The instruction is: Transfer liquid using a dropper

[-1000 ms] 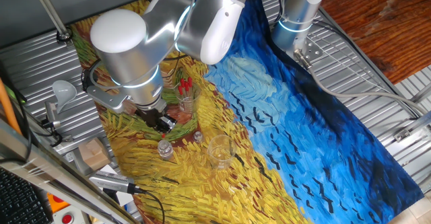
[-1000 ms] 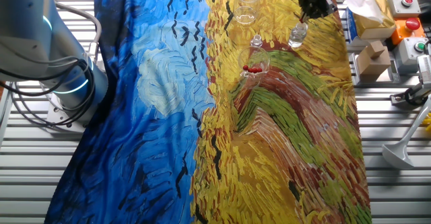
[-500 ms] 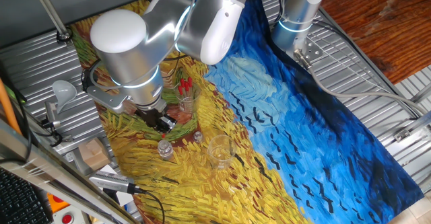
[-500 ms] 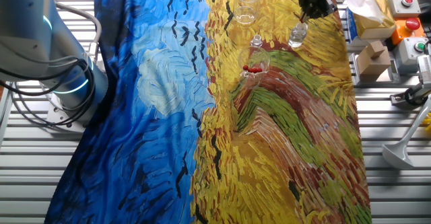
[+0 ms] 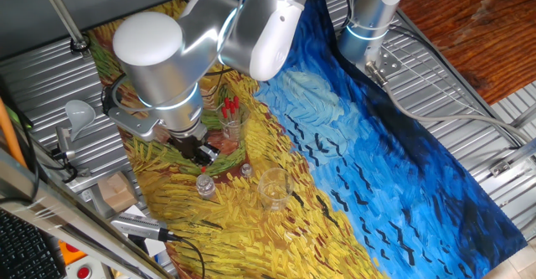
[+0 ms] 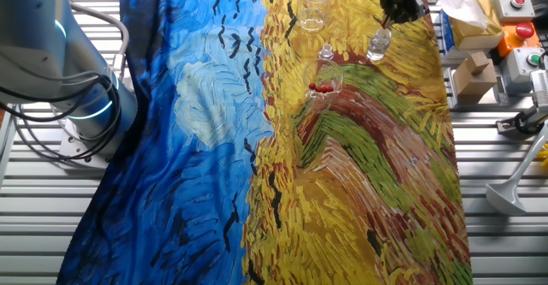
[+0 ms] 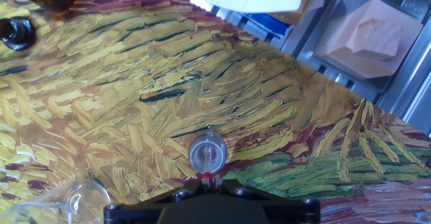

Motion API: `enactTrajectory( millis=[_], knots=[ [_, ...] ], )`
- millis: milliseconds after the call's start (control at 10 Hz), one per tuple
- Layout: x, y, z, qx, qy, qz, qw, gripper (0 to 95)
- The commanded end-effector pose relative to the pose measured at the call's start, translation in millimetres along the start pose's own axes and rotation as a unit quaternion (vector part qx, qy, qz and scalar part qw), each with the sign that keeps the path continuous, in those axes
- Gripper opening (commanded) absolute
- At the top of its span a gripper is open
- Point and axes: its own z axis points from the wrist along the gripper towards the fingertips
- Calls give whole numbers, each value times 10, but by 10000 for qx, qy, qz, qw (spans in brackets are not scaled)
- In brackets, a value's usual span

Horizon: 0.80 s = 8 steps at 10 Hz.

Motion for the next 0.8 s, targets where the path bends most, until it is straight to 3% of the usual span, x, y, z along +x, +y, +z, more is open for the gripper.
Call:
enactTrajectory(
  millis=[100, 200, 400, 500, 800],
  knots=[
    [-1, 2, 2, -4, -14, -36, 10000, 0],
    [-2, 2, 1, -4, -18, -51, 10000, 190],
    [-2, 2, 1, -8, -24, -61, 10000, 190],
    [-3, 2, 2, -19, -40, -63, 10000, 380],
    [-3, 2, 2, -32, -52, -77, 10000, 380]
  ],
)
